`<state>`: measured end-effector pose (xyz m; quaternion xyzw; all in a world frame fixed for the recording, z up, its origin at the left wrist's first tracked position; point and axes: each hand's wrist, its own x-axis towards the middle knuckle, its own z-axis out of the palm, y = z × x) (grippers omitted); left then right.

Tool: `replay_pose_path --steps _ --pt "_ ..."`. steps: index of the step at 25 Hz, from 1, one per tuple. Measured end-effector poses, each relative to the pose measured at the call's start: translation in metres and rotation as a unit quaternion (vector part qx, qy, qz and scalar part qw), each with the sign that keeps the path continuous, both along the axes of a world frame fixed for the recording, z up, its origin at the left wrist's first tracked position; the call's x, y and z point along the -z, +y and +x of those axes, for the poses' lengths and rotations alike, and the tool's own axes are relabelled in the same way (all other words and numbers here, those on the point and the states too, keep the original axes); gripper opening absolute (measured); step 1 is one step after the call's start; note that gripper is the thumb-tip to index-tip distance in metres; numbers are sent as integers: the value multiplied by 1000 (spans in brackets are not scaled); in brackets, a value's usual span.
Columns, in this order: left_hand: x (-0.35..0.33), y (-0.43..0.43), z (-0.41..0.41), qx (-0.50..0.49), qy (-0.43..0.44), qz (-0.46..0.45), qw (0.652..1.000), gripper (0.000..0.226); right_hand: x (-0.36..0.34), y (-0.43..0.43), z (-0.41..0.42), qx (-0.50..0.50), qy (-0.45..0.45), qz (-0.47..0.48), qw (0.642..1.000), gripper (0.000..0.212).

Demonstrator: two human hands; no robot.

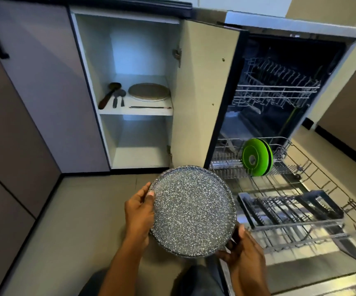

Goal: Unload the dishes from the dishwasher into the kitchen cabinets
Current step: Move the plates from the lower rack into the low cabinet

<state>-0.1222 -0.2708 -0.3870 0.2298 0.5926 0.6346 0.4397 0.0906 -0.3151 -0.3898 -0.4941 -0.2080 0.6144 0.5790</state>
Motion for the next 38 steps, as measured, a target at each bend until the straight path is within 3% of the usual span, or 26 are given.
replay_pose_path --steps 4,8,15,20,25,30,34,38 --pt "-6 19 -44 -57 -34 22 998 36 7 36 -44 -57 -74 9 996 29" --pt "-9 59 -88 -68 -22 29 997 31 21 80 -88 -102 -96 18 990 57" --pt "-5 153 -158 -145 -12 23 989 23 17 173 -159 -70 -84 85 990 51" --pt "-16 210 -179 -133 -48 84 986 36 13 249 -197 -36 -103 139 984 49" --pt "-32 273 -208 -117 -79 62 988 47 12 324 -231 9 -194 117 974 53" --pt "-68 338 -220 -140 -113 63 982 38 -25 402 -259 66 -222 154 961 42" --pt "-93 397 -234 -128 -96 64 985 18 -44 468 -272 23 -278 169 945 36" --pt "-119 442 -244 -85 -110 9 990 37 -61 518 -283 3 -295 149 944 32"
